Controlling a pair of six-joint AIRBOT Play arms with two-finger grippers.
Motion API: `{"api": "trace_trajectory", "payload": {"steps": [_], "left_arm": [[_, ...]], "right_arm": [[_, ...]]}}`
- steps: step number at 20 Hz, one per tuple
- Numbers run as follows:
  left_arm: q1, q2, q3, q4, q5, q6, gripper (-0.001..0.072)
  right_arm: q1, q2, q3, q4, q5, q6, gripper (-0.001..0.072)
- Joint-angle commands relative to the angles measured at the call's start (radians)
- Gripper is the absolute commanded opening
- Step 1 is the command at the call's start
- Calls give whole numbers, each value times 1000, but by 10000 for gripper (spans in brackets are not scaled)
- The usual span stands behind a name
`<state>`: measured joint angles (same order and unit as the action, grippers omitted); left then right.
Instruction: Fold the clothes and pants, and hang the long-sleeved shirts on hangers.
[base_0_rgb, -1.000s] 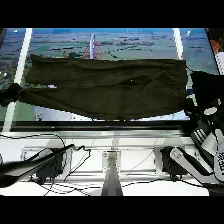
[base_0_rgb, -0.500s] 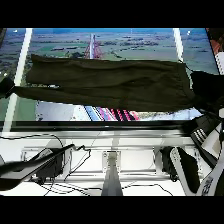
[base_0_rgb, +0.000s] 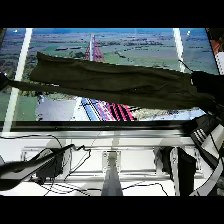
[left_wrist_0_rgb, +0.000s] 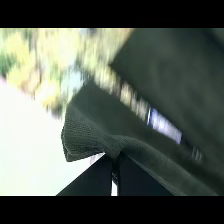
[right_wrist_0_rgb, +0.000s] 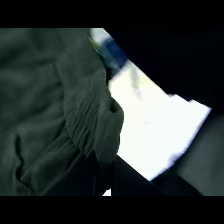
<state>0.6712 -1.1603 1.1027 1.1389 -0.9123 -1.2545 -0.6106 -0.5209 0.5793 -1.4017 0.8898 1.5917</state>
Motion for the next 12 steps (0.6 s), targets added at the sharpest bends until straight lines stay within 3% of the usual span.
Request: {"api": "trace_trajectory", "payload": {"steps": [1,4,9,10,11,12], "left_arm": [[-61,-130,146,-11,110,-60,12],[-158,-332,290,-15,145,-105,12],[-279,-544,412,-18,360,-202,16],[-293,-559,412,-18,400,-201,43],[-303,-565,412,-18,427,-201,327],[-309,-563,412,-18,438,-197,704]], "right_arm": [[1,-146,5,207,-228,21,31],[12,-377,89,359,-331,11,31],[157,-756,321,370,-512,13,33],[180,-824,360,370,-557,13,152],[198,-877,392,370,-572,13,486],[209,-909,414,370,-568,13,703]]}}
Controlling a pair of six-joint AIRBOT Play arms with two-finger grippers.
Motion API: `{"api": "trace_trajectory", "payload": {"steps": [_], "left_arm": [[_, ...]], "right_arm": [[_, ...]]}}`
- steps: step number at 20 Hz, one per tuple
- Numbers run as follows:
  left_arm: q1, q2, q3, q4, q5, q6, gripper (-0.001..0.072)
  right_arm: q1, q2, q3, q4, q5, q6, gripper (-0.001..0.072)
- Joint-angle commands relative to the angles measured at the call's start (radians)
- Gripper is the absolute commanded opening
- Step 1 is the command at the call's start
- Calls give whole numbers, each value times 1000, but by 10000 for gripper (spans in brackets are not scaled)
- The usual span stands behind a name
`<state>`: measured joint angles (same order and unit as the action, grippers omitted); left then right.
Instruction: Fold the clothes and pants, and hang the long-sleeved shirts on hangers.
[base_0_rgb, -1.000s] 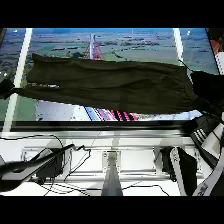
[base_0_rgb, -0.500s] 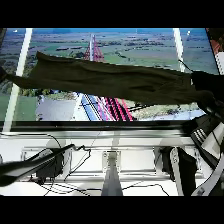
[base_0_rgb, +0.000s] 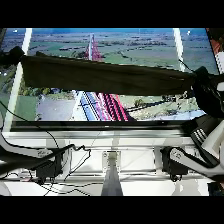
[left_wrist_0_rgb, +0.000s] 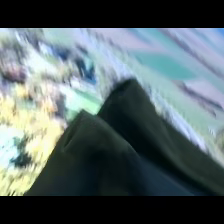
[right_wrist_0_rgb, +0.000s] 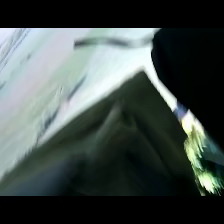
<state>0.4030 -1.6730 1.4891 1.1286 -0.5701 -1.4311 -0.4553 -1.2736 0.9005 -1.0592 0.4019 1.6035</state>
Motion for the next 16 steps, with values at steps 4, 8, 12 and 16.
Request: {"api": "trace_trajectory", "payload": {"steps": [4,8,12,16], "left_arm": [[-12,3,26,10,-33,-18,704],[103,76,0,127,-372,-21,613],[229,183,-258,21,-370,-21,613],[233,151,-416,-178,-198,-20,704]], "right_arm": [[76,-175,126,4,-8,-1,704],[76,-160,132,-49,73,-1,694],[76,-159,132,-64,103,-1,695],[76,-159,132,-64,134,-2,695]]}}
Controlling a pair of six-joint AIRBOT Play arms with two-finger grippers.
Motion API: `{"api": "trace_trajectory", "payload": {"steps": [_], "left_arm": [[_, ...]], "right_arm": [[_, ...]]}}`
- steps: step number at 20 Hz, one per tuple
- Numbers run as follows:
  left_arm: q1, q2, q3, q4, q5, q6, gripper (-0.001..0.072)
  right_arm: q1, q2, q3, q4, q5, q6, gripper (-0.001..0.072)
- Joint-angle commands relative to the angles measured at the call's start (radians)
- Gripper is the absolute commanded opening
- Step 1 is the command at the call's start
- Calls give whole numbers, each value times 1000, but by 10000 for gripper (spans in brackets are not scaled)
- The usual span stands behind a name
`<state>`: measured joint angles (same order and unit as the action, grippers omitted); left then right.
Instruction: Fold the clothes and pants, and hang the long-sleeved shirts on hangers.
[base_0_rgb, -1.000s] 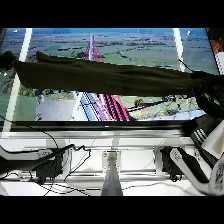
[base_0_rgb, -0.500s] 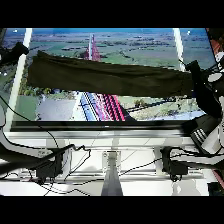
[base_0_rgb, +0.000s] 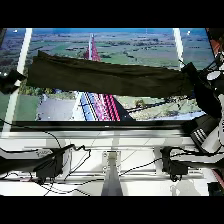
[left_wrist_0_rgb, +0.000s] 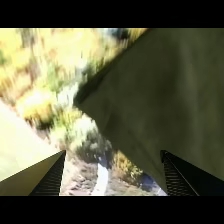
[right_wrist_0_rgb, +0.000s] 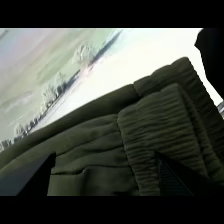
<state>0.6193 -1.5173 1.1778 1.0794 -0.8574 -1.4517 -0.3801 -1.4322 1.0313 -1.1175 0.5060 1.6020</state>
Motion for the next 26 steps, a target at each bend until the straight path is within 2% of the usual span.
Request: {"api": "trace_trajectory", "payload": {"steps": [1,3,5,7,9,10,11,12,13,14,15,16,20,23,26], "left_arm": [[-1,-31,-105,-153,132,7,703],[-53,-86,-105,-229,230,77,704],[-110,-135,-102,-290,363,113,703],[-164,-175,-77,-295,478,163,698],[-201,-208,-48,-295,542,182,639],[-217,-222,-32,-294,569,189,558],[-227,-233,-20,-294,589,189,446],[-233,-236,-6,-283,592,189,200],[-235,-229,11,-244,584,194,17],[-235,-214,29,-196,569,204,16],[-235,-187,48,-126,544,204,15],[-235,-153,63,-49,519,203,15],[-235,70,74,108,358,204,16],[-235,249,74,125,166,204,16],[-239,391,74,121,31,204,17]], "right_arm": [[1,0,2,-5,33,-3,695],[1,0,22,-5,75,-83,695],[1,0,55,-5,119,-132,695],[1,0,103,-5,157,-132,695],[7,0,153,-3,209,-132,694],[16,0,175,-4,239,-132,692],[33,1,197,-5,270,-135,691],[53,1,215,-5,291,-145,685],[81,1,233,-4,295,-151,586],[110,1,249,-2,290,-151,391],[150,1,267,-1,275,-154,85],[195,1,278,-2,235,-158,31],[440,-20,283,-9,-36,-151,30],[646,-96,331,-7,-62,-68,30],[864,-217,468,-5,-68,-38,29]]}}
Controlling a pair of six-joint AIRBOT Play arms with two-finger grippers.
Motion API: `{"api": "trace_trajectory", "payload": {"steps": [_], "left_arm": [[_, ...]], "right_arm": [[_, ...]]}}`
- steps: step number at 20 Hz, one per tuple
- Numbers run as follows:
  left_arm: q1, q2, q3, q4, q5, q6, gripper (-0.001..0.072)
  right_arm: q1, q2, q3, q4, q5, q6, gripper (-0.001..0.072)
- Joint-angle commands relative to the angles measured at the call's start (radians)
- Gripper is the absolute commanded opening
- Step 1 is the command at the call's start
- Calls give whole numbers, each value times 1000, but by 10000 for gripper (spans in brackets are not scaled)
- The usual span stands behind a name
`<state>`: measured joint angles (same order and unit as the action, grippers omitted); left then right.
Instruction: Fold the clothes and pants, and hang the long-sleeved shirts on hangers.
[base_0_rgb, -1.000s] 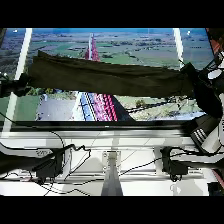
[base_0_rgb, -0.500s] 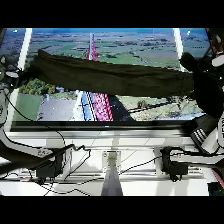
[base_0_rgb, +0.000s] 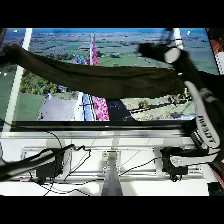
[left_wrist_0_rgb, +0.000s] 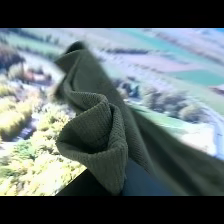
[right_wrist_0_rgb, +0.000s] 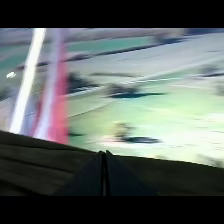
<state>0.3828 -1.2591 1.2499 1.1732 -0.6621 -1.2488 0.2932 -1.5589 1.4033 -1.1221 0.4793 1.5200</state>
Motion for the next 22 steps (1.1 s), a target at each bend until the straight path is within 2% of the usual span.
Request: {"api": "trace_trajectory", "payload": {"steps": [1,4,8,14,18,20,22], "left_arm": [[-6,171,2,28,-204,1,16],[-9,246,2,-8,-288,0,16],[-9,276,2,-217,-323,1,17],[-14,250,1,-270,-326,0,16],[-115,216,0,-270,-333,0,17],[-233,188,-1,-274,-335,-1,17],[-382,153,-1,-342,-338,-1,18]], "right_arm": [[252,-138,154,0,-42,58,29],[419,-296,348,14,-13,149,29],[608,-449,507,107,60,148,29],[762,-468,529,107,134,136,30],[652,-418,529,-169,235,136,31],[529,-369,529,-296,341,136,31],[373,-316,529,-380,455,136,31]]}}
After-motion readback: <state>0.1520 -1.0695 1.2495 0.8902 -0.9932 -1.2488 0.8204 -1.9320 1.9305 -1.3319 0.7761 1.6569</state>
